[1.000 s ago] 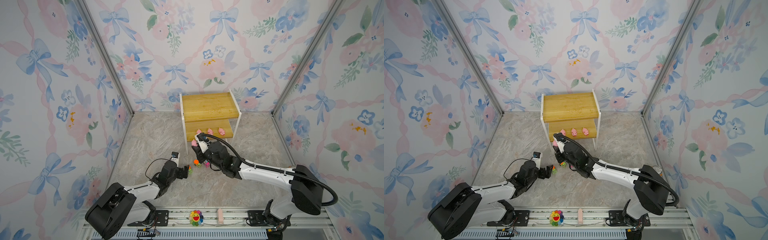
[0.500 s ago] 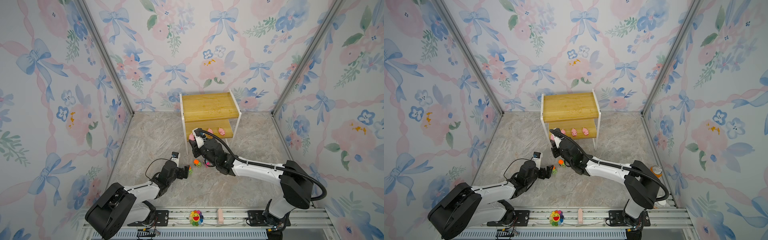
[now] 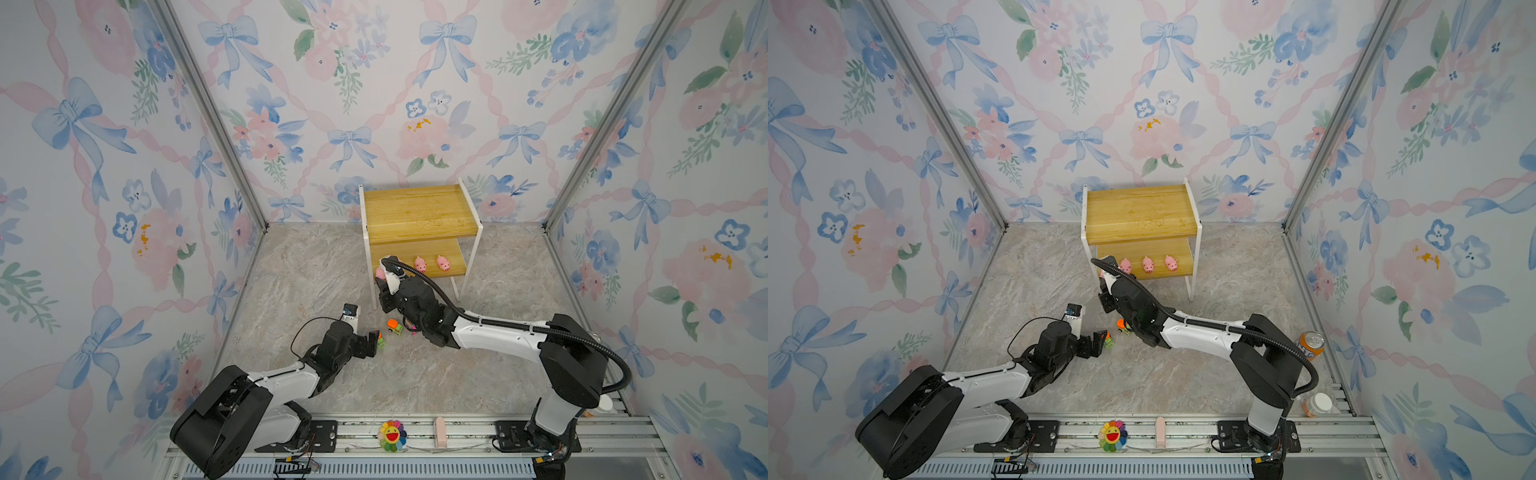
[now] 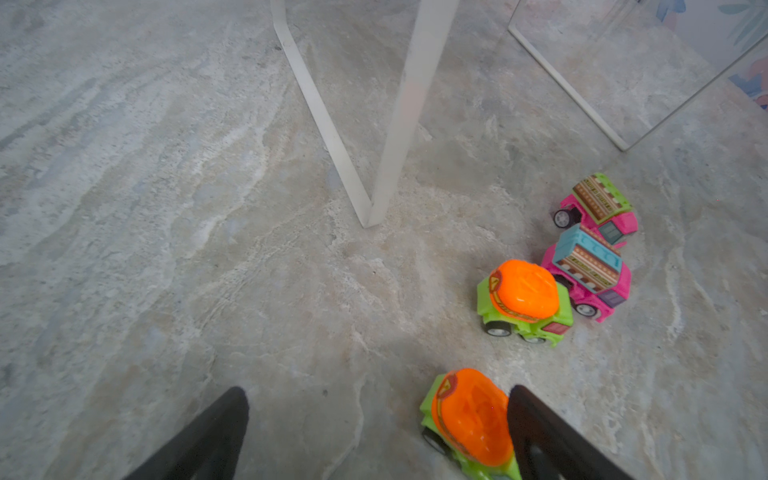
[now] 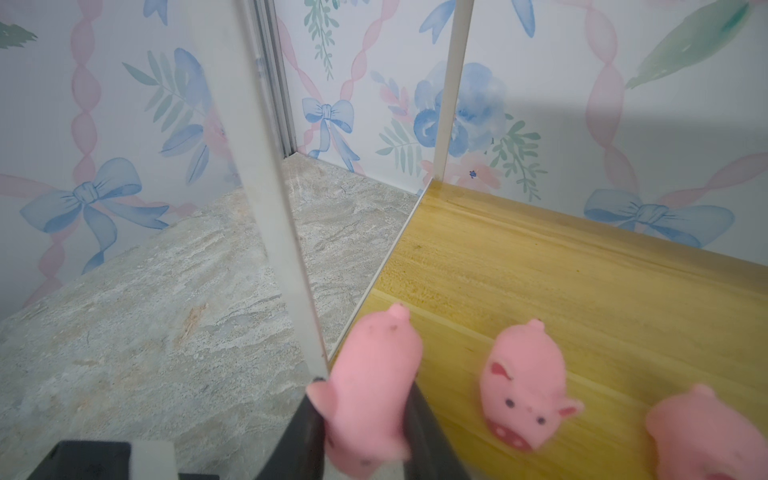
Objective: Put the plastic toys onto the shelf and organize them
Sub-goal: 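Lower the pig onto the lower shelf beside the others and open the right gripper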
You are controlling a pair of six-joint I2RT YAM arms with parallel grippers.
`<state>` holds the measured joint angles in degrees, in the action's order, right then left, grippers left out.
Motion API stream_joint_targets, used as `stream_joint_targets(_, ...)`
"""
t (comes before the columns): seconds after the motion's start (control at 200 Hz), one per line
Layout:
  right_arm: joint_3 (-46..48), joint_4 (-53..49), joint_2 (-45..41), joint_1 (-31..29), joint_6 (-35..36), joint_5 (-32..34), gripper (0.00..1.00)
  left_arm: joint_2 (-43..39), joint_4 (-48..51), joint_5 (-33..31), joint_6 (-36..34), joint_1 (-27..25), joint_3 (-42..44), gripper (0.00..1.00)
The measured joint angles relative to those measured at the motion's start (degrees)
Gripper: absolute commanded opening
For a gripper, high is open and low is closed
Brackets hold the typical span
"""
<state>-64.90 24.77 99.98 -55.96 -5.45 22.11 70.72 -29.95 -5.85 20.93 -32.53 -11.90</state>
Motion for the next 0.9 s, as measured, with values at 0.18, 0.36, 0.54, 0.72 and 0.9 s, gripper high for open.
stream_joint_targets(0.18, -0.2, 0.8, 0.5, 0.0, 0.4, 0.7, 0.32, 0.0, 0.0, 0.4, -0.2, 0.0, 0.0, 0.98)
stream_joint_targets(0.36, -1.4, 0.8, 1.8, 0.1, 0.6, 0.9, 0.32, 0.0, 0.0, 0.4, -0.3, 0.0, 0.0, 0.98)
stream_joint_targets(0.54, -2.6, 0.8, 3.0, 0.4, 0.6, 1.1, 0.32, 0.0, 0.0, 0.6, -0.3, 0.0, 0.0, 0.98)
stream_joint_targets(0.72, -2.9, 0.8, 3.3, 1.2, 0.6, 1.1, 0.32, 0.0, 0.0, 0.6, -0.4, 0.0, 0.0, 0.98)
stream_joint_targets(0.9, -2.9, 0.8, 3.3, 1.6, 0.6, 1.1, 0.33, 0.0, 0.0, 0.8, -0.4, 0.1, 0.0, 0.98)
